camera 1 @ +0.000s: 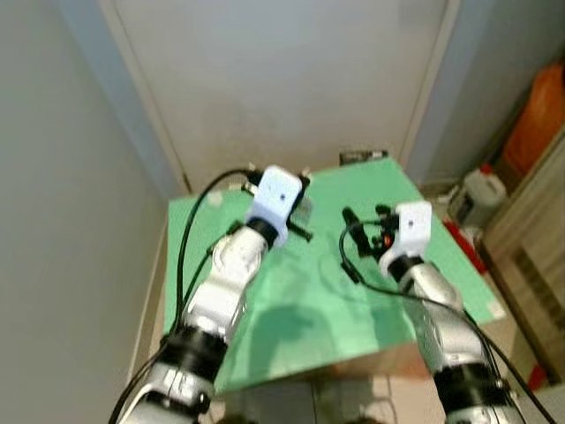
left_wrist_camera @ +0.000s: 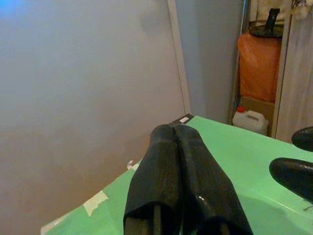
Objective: Hang keys on a hook
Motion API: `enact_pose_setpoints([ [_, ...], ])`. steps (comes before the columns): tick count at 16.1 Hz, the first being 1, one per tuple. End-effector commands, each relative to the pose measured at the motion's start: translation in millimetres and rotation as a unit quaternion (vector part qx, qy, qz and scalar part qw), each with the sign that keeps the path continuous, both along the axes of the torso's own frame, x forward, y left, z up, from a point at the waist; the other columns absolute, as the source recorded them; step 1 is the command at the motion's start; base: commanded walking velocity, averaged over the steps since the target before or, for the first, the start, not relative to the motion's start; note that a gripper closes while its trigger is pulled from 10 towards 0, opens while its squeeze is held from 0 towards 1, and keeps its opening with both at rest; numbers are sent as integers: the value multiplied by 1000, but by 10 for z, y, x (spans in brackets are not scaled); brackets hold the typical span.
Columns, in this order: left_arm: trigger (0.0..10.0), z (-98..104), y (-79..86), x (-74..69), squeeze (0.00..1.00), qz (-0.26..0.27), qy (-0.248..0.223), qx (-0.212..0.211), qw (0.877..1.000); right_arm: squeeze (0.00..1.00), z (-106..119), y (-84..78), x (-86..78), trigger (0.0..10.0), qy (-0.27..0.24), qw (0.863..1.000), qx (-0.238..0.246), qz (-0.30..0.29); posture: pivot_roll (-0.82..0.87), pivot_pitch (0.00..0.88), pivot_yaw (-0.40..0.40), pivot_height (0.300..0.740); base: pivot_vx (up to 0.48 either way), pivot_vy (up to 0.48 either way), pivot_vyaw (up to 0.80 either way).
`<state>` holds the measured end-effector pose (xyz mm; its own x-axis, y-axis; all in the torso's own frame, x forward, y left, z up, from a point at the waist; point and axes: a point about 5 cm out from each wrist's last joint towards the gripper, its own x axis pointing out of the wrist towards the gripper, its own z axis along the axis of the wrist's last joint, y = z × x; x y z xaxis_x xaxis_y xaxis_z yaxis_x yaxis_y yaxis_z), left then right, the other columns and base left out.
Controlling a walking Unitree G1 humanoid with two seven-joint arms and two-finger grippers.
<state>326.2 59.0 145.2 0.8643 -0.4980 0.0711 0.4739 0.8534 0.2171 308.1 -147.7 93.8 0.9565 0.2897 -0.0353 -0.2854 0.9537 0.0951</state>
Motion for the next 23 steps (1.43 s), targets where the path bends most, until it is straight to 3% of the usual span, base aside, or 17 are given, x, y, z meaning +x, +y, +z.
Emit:
enact_pose_setpoints([
  [1, 0, -30, 14, 13, 0, -1, 7, 10, 1000, 0, -3, 3, 16, 10000, 0, 1000, 3, 1, -70, 0, 60, 740, 0, 0, 0],
  [7, 0, -42, 169, 152, 0, 39, 39, -27, 998, 0, 27, 44, 72, 10000, -3, 1000, -6, -3, -59, 0, 57, 740, 0, 0, 0],
  [12, 0, -7, 151, 135, 0, 20, 40, -90, 995, 0, -6, 44, 48, 10000, 3, 1000, -4, -2, -63, 0, 54, 740, 0, 0, 0],
  [17, 0, 52, 168, 126, 0, 15, 25, -121, 992, 0, -19, 25, 34, 10000, 8, 1000, 4, -7, -69, 0, 59, 740, -56, -48, 0],
  [23, 0, 64, 186, 129, 0, 14, 16, -121, 992, 0, -39, 17, 24, 10000, 12, 1000, 8, -10, -70, 0, 63, 740, -321, 0, 0],
])
